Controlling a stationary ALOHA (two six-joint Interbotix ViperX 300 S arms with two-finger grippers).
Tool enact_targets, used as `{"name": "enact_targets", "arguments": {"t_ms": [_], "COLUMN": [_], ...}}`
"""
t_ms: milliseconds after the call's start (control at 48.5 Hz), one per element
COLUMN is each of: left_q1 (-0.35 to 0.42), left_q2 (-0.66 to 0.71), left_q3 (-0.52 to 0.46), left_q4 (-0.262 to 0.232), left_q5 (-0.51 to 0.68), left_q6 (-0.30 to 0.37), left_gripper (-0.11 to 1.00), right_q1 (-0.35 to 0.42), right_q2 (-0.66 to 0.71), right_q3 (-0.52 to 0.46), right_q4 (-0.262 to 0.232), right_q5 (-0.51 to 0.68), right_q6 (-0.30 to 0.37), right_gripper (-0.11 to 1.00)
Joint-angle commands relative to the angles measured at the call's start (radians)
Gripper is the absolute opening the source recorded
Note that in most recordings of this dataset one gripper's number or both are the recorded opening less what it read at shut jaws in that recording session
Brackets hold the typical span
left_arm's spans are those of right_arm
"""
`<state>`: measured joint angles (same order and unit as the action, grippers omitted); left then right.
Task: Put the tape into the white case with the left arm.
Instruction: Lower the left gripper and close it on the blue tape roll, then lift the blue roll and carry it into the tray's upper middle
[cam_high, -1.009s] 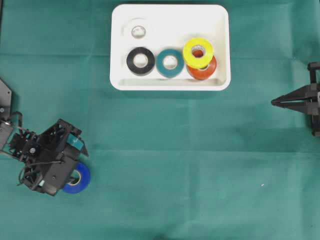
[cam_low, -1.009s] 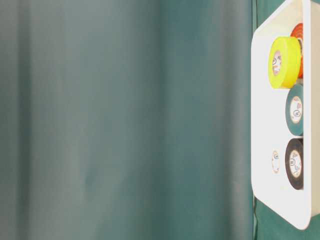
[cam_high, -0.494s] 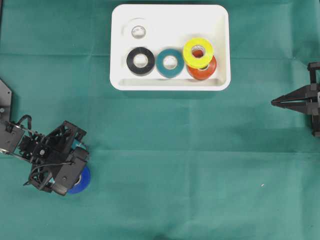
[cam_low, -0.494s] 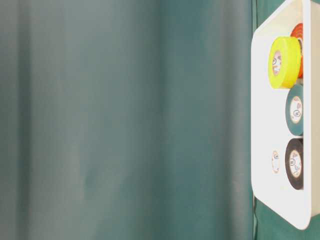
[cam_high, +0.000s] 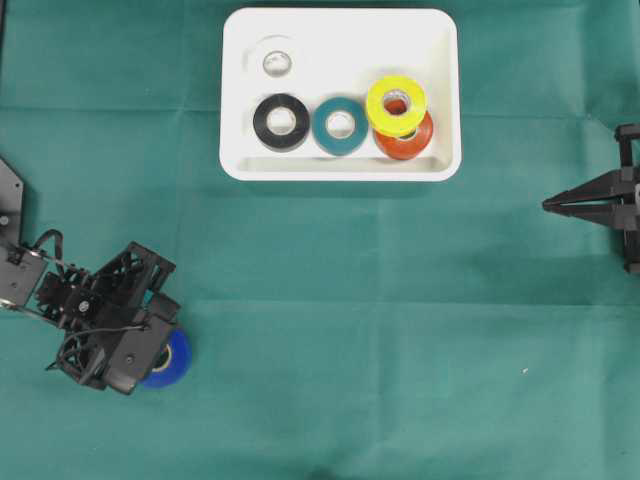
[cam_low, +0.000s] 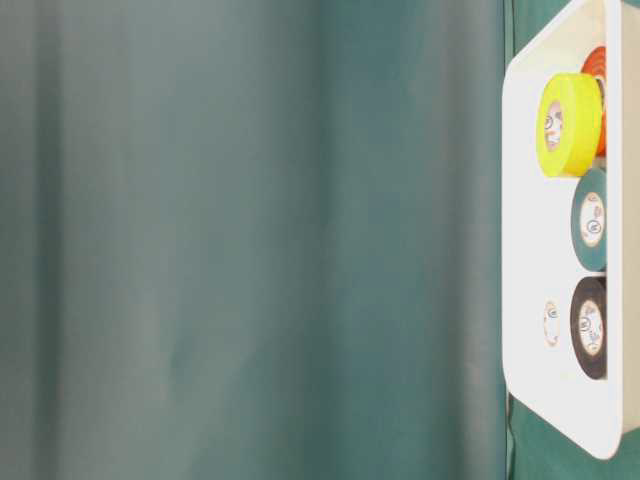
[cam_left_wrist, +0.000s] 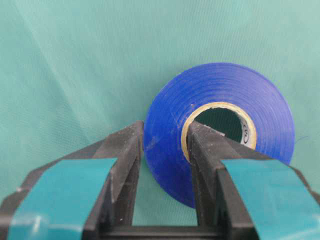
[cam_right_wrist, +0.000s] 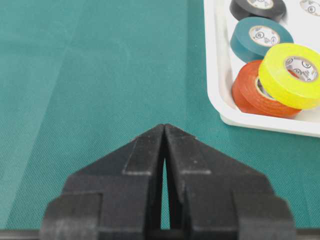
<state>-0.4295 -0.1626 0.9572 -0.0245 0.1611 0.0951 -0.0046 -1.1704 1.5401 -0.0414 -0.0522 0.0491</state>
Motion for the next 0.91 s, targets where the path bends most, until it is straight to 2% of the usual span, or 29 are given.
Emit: {"name": "enact_targets", "arguments": {"t_ms": [0,268,474,721,886], "left_q1": [-0.003,0.031,0.084,0.244,0.382], "left_q2": [-0.067,-0.213,-0.256,-0.209,-0.158], "left_q3": [-0.043,-0.083,-0.075,-0.086,-0.117], "left_q4": [-0.002,0.0,0.0,0.003,0.003], "left_q5": [0.025,0.207,0.233,0.179,0.144], "left_q6": [-0.005,-0.005,0.0,0.012,0.06], "left_gripper": [0.24,0.24,0.24,0.24,0.24], "right_q1": [0.0,0.0,0.0,-0.002,0.0], "right_q2": [0.008,0.008,0.008,0.009,0.009], "right_q3": [-0.011,-0.011,-0.011,-0.011,-0.011], "right_q4": [0.0,0.0,0.0,-0.002,0.0], "right_q5": [-0.011,-0.011,-0.011,-0.011,-0.011], "right_q6": [0.0,0.0,0.0,0.0,0.0], "right_gripper": [-0.09,-0.09,-0.09,-0.09,-0.09]}}
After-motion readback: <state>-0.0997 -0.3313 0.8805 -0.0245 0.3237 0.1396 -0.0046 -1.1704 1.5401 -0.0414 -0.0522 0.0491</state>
